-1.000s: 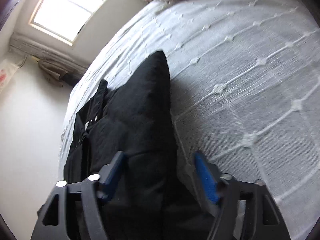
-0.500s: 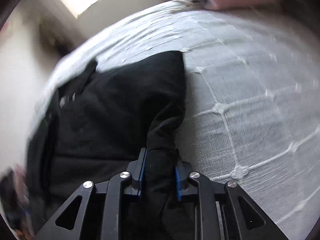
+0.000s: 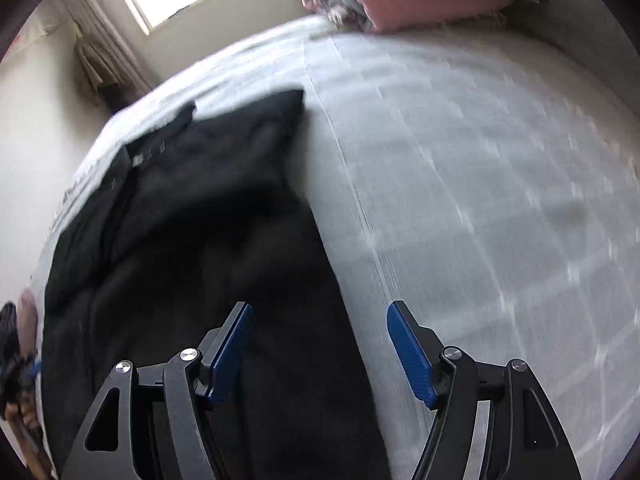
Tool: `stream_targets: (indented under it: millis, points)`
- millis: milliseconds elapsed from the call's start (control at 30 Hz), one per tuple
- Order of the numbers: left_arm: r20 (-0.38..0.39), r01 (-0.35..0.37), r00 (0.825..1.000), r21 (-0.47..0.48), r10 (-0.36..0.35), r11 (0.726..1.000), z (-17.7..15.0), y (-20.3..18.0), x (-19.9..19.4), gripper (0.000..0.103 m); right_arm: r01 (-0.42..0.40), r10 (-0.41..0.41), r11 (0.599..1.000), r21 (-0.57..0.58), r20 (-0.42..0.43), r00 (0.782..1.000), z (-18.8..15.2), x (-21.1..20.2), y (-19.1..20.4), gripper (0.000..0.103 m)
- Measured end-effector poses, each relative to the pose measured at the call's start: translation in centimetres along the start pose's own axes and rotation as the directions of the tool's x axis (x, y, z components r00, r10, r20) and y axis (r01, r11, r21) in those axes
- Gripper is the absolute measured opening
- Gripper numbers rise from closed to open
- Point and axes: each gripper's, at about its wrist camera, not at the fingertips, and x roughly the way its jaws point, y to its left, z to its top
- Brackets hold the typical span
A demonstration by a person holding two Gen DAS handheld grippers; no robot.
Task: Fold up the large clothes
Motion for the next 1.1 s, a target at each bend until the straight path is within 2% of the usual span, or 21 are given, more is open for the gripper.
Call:
stream_targets:
  millis: [33,67,100,133,167,200,233,267,367,467,600,667,700,733,767,833,867,900,1000,1100]
  points:
    - [-0.008,0.016,1.0,-0.003,-0.016,1.0,-0.3,-0.1,0.0,0.064,-0.015,0.016,1.0,0.007,-0.041,0.999,-1.8,0.5,-0.8,0.067]
    - [-0.014,0.027,1.0,-0.003,-0.027,1.0,-0.6,-0.2,0.0,0.064,-0.015,0.015,1.0,-0.023,0.002,1.0,-3.3,0.0,-0.9,0.051]
    - [-0.023,0.036,0.999,0.002,-0.036,0.999,-1.0,-0.3,0.1,0.064,-0.013,0.014,0.999,-0.041,0.009,1.0,-3.9,-0.3,-0.9,0.014]
    - [-0.028,0.038,0.999,0.011,-0.038,0.999,-1.3,-0.5,0.2,0.064,-0.052,0.052,0.998,-0.017,0.0,0.999,-4.6,-0.6,-1.0,0.007]
    - [-0.037,0.038,0.999,0.033,-0.037,0.999,-1.7,-0.7,0.3,0.058,-0.07,0.07,0.998,0.004,0.003,0.998,-5.1,-0.9,-0.8,0.006]
    - [-0.04,0.033,0.999,0.055,-0.03,0.998,-2.0,-0.9,0.3,0.05,-0.03,0.03,0.999,-0.03,0.009,1.0,-5.4,-1.1,0.0,0.005]
    - [-0.033,0.004,0.999,0.075,-0.001,0.997,-2.3,-1.0,0.2,0.032,0.002,-0.002,0.999,-0.042,0.012,1.0,-5.4,-1.1,0.3,0.004]
    - [-0.018,-0.033,0.999,0.087,0.035,0.996,-2.5,-0.9,-0.1,0.023,0.029,-0.028,0.999,-0.034,0.013,1.0,-5.3,-1.2,0.4,0.003]
    - [-0.039,0.005,0.999,0.066,-0.003,0.998,-2.6,-0.2,-0.6,0.022,0.066,-0.069,0.997,0.045,0.05,0.996,-5.0,-2.4,-0.2,0.002]
    - [-0.05,0.016,0.999,0.068,-0.013,0.998,-2.7,0.3,-1.1,0.022,0.097,-0.097,0.994,0.05,0.002,0.995,-5.4,-0.8,-1.1,0.002]
    - [-0.074,0.03,0.997,0.029,-0.028,0.999,-2.7,2.0,-1.7,0.022,0.135,-0.138,0.983,0.128,0.014,0.99,-5.7,-1.3,-1.2,0.003]
    - [-0.091,0.062,0.994,-0.017,-0.063,0.998,-2.9,2.9,-2.4,0.024,0.163,-0.175,0.974,0.155,0.065,0.982,-6.7,-2.3,-1.0,0.008]
    - [-0.097,0.068,0.993,-0.029,-0.07,0.997,-3.0,3.1,-2.7,0.026,0.185,-0.198,0.972,0.142,0.083,0.977,-7.7,-3.5,-0.9,0.022]
    - [-0.101,0.075,0.992,-0.036,-0.078,0.997,-3.2,3.4,-3.4,0.03,0.219,-0.229,0.969,0.113,0.092,0.969,-8.4,-4.2,-0.2,0.025]
    - [-0.094,0.083,0.992,-0.027,-0.085,0.996,-3.5,3.3,-4.1,0.034,0.212,-0.22,0.973,0.086,0.094,0.971,-9.0,-4.8,0.1,0.026]
    - [-0.085,0.09,0.992,0.011,-0.088,0.996,-4.2,2.9,-5.3,0.039,0.139,-0.15,0.987,0.085,0.148,0.978,-10.7,-7.3,-0.2,0.051]
    - [-0.087,0.096,0.992,0.023,-0.094,0.995,-4.6,2.7,-5.8,0.039,0.116,-0.136,0.986,0.121,0.17,0.976,-11.4,-8.3,-0.7,0.074]
    - [-0.095,0.105,0.99,0.033,-0.102,0.994,-5.0,2.6,-6.3,0.04,0.087,-0.12,0.98,0.179,0.183,0.976,-12.4,-9.4,-1.4,0.079]
    - [-0.11,0.115,0.988,0.065,-0.108,0.991,-6.9,2.3,-8.3,0.04,0.038,-0.082,0.964,0.261,0.157,0.984,-14.7,-10.7,-3.5,0.079]
    - [-0.103,0.093,0.991,0.096,-0.083,0.991,-8.7,2.5,-9.9,0.04,0.051,-0.083,0.972,0.23,0.13,0.988,-16.4,-11.8,-4.4,0.079]
